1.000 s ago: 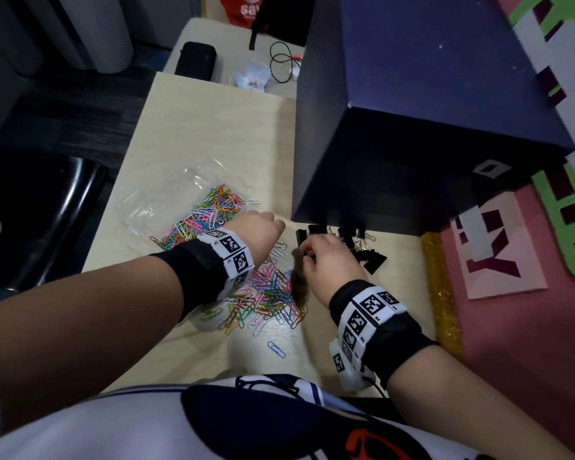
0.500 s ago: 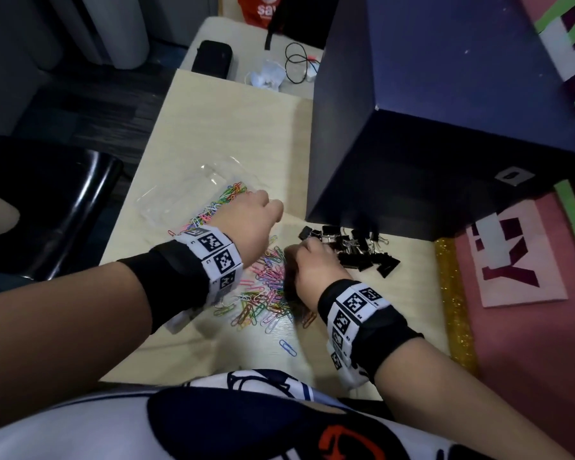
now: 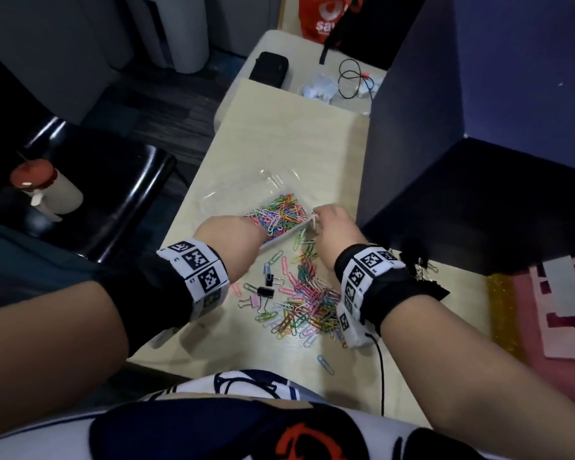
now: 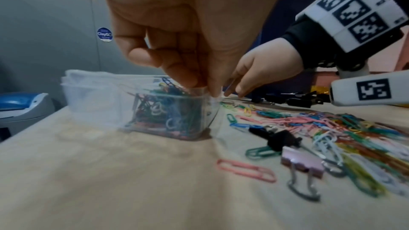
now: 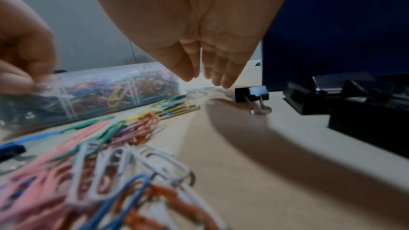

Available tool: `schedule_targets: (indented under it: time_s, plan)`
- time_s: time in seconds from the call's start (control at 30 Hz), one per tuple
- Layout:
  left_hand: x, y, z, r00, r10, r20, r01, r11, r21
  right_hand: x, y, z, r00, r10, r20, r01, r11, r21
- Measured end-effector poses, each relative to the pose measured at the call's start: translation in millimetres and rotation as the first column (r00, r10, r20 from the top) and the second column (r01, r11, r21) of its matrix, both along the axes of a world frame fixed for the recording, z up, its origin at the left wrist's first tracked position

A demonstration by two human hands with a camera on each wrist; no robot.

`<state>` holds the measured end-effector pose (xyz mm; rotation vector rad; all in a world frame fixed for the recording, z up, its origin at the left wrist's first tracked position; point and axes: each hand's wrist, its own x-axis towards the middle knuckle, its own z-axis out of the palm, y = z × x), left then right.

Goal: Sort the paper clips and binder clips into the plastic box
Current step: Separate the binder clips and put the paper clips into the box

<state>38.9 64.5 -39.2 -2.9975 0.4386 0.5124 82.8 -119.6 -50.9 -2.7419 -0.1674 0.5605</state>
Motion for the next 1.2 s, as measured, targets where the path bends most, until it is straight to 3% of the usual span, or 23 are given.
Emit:
schedule_targets:
  time_s: [0.17,0.5,0.63,0.8,0.97,1.2]
  plan:
    - [3,17,1,1.000,-0.008,0.023,0.010,0.998,-0.064,-3,6,-1,0.974,0.217,-0.060,-0.222,0.971,-0.092]
    - [21,7,9,0.997,-0.075,0.035,0.078,0.992,-0.095,-58,-17,-9,0.946,0.286,-0.155,-0.294,0.955,-0.034]
    - [20,-3,10,0.996,-0.073,0.044,0.080,0.982,-0.171,-66,-12,2,0.953,0.294,-0.067,-0.301,0.942,-0.145]
    - [4,-7,13,0.997,-0.050,0.065,0.064,0.967,-0.246,-76,13,11,0.932,0.360,0.034,-0.353,0.926,-0.134]
    - [-18,-1,9,0.992,-0.116,-0.054,0.106,0.982,-0.158,-79,28,5,0.923,0.382,-0.041,-0.383,0.907,-0.178]
    - [-29,-3,1,0.980,-0.160,-0.120,0.147,0.982,-0.115,-82,26,3,0.909,0.417,0.021,-0.403,0.890,-0.211]
